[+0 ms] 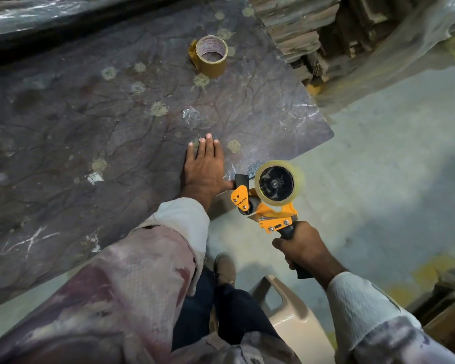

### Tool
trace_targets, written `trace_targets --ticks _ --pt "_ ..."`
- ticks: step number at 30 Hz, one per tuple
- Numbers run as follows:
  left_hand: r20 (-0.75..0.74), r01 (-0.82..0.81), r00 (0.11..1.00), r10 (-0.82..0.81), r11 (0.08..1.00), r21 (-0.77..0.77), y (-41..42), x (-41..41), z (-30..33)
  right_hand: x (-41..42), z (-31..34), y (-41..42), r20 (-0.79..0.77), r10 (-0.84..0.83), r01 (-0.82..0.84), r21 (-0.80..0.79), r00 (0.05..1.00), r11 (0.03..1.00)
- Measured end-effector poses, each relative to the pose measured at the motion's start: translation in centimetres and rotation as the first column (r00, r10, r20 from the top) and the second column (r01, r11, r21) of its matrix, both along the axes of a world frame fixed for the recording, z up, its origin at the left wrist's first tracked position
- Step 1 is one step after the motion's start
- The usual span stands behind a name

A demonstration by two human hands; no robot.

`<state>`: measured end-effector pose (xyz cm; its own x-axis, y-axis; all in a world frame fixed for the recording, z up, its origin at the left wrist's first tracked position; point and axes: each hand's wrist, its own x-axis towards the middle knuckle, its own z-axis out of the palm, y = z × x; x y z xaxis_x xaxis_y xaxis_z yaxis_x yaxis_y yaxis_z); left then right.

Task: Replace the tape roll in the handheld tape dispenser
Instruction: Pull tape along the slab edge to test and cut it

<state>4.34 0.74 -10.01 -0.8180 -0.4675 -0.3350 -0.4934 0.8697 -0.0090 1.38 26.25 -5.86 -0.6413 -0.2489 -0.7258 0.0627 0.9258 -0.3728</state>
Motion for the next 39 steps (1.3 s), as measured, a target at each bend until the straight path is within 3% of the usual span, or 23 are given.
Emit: trace_targets --ticks 4,8,10,14,22,25,28,30,33,37,39 --pt "-0.004 -0.008 1.000 0.008 1.000 0.009 -0.1 0.1 0.0 -0.8 0.0 0.2 0.011 0.017 -0.017 -0.009 1.000 1.000" --pt "-0.029 -0.031 0.999 0.033 0.997 0.066 -0.1 0.3 -0.3 3.5 -1.5 4.7 0.085 0.329 -0.337 0.115 0.941 0.935" --pt "-0.034 -0.042 0.998 0.044 0.997 0.070 -0.4 0.4 -0.8 5.9 -3.0 6.3 0.123 0.264 -0.278 0.120 0.957 0.953" --pt "-0.046 -0.020 0.999 0.024 0.996 0.089 -0.4 0.8 -0.6 5.2 -3.3 5.1 -0.004 0.151 -0.151 0.070 0.988 0.986" --pt "-0.078 0.028 0.996 -0.037 0.992 -0.121 2.9 2.1 -1.8 3.8 0.2 5.2 -0.109 -0.075 0.073 -0.023 0.991 0.997" --pt "-0.046 0.033 0.998 -0.039 0.992 -0.122 2.8 1.9 -1.9 2.5 1.5 3.9 -0.113 -0.103 0.094 -0.084 0.988 0.992" --pt "-0.018 0.042 0.999 -0.042 0.999 0.008 2.6 2.4 -0.3 1.3 3.0 1.7 -0.072 -0.127 0.113 -0.173 0.989 0.978" --pt "-0.036 0.011 0.999 -0.003 0.978 0.208 1.8 3.3 1.7 0.9 4.4 0.0 0.004 -0.133 0.129 -0.273 0.991 0.953" --pt "-0.179 -0.099 0.958 0.225 0.842 0.531 0.4 5.3 5.4 0.9 6.8 -2.7 0.193 -0.174 0.244 -0.438 0.966 0.865" --pt "-0.388 -0.149 0.697 0.604 0.650 0.745 -0.8 7.6 10.6 1.3 10.0 -6.7 0.378 -0.171 0.364 -0.528 0.910 0.767" --pt "-0.438 -0.086 0.591 0.677 0.593 0.800 -1.5 8.8 13.0 1.5 11.6 -8.3 0.414 -0.147 0.374 -0.545 0.899 0.751"
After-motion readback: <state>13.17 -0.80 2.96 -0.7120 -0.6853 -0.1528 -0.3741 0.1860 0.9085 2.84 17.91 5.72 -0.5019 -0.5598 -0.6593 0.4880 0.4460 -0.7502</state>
